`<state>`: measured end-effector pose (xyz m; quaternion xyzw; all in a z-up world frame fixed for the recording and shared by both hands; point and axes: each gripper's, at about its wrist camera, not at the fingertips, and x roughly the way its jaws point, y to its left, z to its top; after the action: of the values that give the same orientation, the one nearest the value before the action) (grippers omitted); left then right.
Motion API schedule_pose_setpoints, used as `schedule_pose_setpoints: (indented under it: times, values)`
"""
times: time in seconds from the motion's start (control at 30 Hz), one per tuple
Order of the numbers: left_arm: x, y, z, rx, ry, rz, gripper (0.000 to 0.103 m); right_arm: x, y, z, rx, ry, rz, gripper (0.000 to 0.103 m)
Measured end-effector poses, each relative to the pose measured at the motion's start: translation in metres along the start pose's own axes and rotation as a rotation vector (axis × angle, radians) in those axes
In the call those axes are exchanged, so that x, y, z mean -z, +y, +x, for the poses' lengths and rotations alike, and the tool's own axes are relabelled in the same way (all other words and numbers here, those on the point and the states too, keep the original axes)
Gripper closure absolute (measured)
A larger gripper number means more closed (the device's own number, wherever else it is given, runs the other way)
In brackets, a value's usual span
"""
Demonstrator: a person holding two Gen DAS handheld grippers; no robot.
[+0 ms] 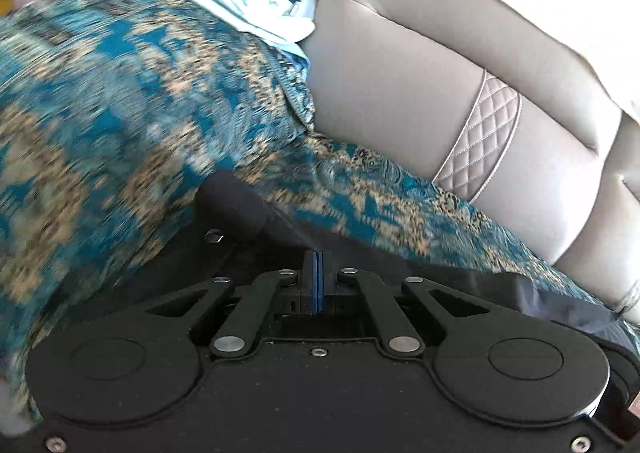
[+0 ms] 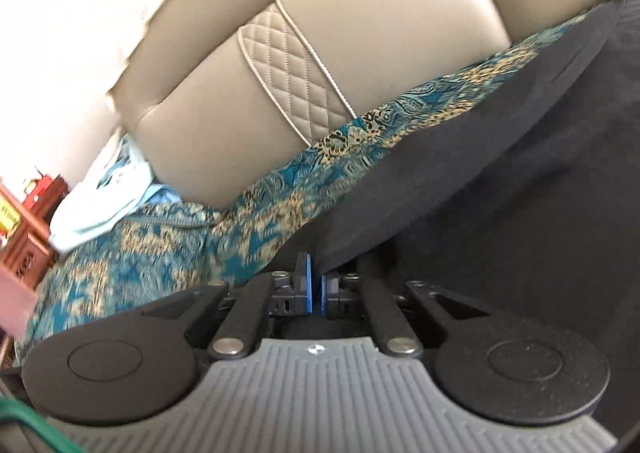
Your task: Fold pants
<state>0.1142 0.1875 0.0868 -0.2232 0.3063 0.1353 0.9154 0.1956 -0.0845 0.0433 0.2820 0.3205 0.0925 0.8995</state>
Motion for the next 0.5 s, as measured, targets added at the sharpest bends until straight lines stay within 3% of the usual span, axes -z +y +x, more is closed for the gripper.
schedule_pose_setpoints:
  times: [0.17, 0.37, 0.5]
  values:
    - [0.039, 0.036, -0.030, -0.007, 0.034, -0.058, 0.102, 0.043, 0.002, -0.045, 0.024, -0.033, -0.064, 0.095]
    - [0.070, 0.069, -0.044, -0.069, 0.034, -0.070, 0.103, 0.085, 0.001, -0.071, 0.062, -0.032, -0.143, 0.095]
    - [0.076, 0.083, -0.049, -0.017, 0.045, -0.087, 0.100, 0.096, -0.007, -0.074, 0.075, -0.016, -0.132, 0.096]
